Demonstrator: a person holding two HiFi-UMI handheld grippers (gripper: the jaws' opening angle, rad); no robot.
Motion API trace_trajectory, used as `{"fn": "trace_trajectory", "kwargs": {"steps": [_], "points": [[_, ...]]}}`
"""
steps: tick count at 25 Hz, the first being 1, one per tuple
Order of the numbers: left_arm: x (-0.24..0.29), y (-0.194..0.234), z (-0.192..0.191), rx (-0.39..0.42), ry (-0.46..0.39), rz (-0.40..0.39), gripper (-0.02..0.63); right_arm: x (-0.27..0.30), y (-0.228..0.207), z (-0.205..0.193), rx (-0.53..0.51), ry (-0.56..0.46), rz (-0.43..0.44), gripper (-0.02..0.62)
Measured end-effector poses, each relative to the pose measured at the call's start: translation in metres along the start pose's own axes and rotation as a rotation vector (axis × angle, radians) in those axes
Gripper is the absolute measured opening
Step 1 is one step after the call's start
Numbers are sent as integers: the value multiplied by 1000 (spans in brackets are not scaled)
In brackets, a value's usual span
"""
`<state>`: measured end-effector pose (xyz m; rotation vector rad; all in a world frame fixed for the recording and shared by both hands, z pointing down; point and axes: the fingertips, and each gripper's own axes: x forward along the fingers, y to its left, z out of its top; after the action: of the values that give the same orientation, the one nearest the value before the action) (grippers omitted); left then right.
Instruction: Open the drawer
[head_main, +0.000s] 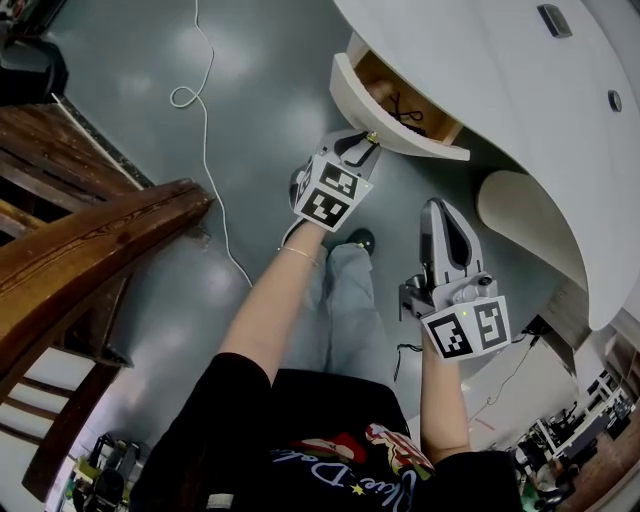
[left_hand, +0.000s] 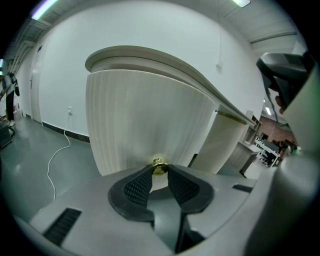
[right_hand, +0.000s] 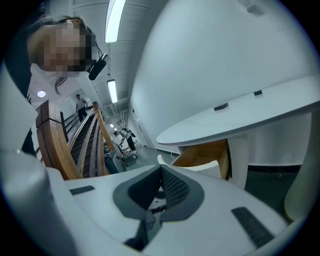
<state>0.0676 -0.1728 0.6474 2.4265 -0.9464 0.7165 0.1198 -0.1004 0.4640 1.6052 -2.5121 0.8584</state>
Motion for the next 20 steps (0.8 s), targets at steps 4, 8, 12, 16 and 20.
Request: {"fn": "trace_trajectory", "kwargs": {"steps": [4, 8, 12, 16, 20], "points": [[-7, -1, -6, -4, -1, -3, 98, -6, 6, 0, 1, -11, -9, 0], [-14, -3, -13, -12, -7, -1, 98, -11, 10, -6, 3, -13, -18, 0], [-19, -5, -16, -8, 5, -1, 98, -12, 13, -4, 15, -18, -23, 0], [-21, -6, -18, -8, 21, -1, 98, -12, 15, -2, 19, -21, -18, 0], [-23, -7, -22, -11, 20, -2, 98, -14, 17, -3, 17, -22, -25, 0]]}}
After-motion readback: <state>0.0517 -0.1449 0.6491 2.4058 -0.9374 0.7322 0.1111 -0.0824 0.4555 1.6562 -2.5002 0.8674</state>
